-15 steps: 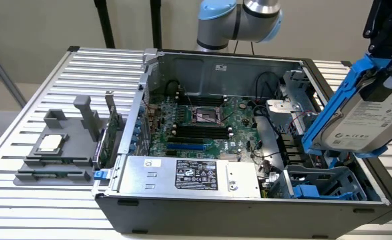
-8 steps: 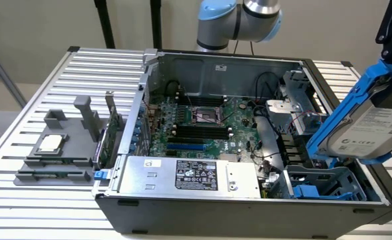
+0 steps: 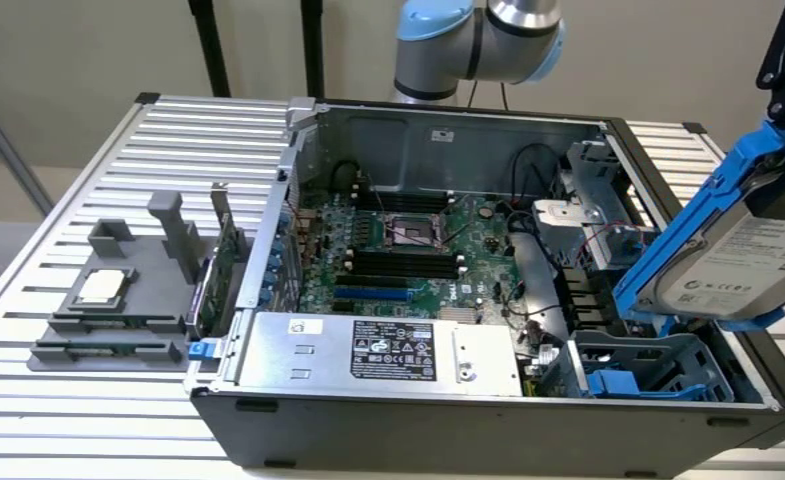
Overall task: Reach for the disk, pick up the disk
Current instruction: 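Pick up the disk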
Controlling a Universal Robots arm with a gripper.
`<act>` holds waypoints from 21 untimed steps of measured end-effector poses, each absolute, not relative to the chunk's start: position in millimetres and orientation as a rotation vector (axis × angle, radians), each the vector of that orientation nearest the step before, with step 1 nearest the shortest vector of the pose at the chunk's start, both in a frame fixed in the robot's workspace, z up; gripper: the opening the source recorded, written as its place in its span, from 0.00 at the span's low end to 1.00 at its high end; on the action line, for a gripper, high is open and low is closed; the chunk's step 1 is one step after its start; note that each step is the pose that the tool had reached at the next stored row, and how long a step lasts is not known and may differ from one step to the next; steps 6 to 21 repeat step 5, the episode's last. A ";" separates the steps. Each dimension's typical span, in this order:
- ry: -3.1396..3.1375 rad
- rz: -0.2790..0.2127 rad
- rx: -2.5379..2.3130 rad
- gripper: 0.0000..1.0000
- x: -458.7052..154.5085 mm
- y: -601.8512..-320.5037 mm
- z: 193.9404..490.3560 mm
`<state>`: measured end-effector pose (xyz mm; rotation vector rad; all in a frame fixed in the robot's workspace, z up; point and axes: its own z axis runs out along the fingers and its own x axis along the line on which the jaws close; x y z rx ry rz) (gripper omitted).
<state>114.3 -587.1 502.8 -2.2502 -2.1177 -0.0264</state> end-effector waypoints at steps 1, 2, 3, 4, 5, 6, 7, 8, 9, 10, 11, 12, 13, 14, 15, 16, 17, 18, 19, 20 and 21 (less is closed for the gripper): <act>-2.118 -0.026 -2.250 0.33 114.3 -587.1 502.7; -2.118 -0.026 -2.250 0.33 114.3 -587.1 502.7; -2.118 -0.026 -2.250 0.33 114.3 -587.1 502.7; -2.117 -0.026 -2.250 0.33 114.3 -587.1 502.7; -2.117 -0.026 -2.250 0.33 114.3 -587.1 502.8; -2.117 -0.026 -2.250 0.33 114.3 -587.1 502.8; -2.117 -0.026 -2.250 0.33 114.3 -587.1 502.8; -2.117 -0.026 -2.250 0.33 114.3 -587.1 502.8; -2.117 -0.026 -2.250 0.33 114.3 -587.1 502.8; -2.117 -0.026 -2.250 0.33 114.3 -587.1 502.8; -2.117 -0.026 -2.250 0.33 114.3 -587.1 502.8; -2.117 -0.026 -2.250 0.33 114.3 -587.1 502.8; -2.117 -0.026 -2.250 0.33 114.3 -587.1 502.8; -2.117 -0.026 -2.250 0.33 114.3 -587.1 502.8; -2.117 -0.026 -2.250 0.33 114.3 -587.1 502.8; -2.117 -0.026 -2.250 0.33 114.3 -587.1 502.8; -2.117 -0.026 -2.250 0.33 114.3 -587.1 502.8; -2.117 -0.026 -2.250 0.33 114.3 -587.1 502.8; -2.117 -0.026 -2.250 0.33 114.3 -587.1 502.8; -2.117 -0.026 -2.250 0.33 114.3 -587.1 502.8; -2.117 -0.026 -2.250 0.33 114.3 -587.1 502.8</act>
